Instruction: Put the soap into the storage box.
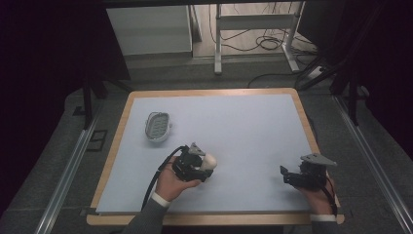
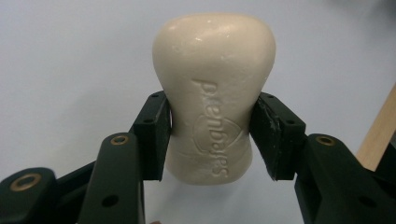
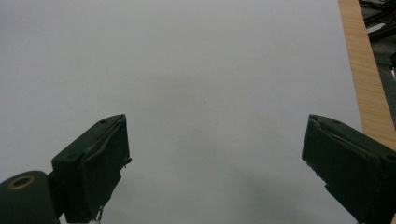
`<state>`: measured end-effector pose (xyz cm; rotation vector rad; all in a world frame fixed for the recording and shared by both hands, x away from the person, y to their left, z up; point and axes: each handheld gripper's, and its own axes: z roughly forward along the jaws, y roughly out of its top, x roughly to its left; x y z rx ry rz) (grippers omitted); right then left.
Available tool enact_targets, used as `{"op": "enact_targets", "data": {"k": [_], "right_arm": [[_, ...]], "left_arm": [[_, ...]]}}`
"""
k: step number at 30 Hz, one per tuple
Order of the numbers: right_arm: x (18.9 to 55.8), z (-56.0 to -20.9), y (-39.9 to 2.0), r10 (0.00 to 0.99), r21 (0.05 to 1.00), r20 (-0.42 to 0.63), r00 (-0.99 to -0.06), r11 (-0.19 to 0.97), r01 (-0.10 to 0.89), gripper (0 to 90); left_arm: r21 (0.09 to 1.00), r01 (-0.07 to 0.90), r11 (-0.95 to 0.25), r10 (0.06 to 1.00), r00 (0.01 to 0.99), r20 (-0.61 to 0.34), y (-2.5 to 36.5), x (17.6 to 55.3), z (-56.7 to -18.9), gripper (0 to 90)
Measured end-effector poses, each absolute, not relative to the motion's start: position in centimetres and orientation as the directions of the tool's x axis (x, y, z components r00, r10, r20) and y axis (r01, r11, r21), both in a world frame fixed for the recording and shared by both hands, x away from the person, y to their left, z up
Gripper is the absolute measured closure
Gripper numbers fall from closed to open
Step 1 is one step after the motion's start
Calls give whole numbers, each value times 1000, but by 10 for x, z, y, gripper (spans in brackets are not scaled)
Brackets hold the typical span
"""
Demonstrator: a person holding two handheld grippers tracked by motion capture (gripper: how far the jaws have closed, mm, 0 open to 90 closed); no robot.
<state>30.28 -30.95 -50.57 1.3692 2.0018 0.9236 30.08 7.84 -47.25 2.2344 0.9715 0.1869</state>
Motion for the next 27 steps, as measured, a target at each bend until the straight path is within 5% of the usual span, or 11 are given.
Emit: {"op": "enact_targets", "data": {"k": [27], "right_arm": [[303,-507,-310,940,780,-63,-336,256,571,73]], "left_arm": [[696,588,-411,737,664,-126,118,306,-448,499]]}}
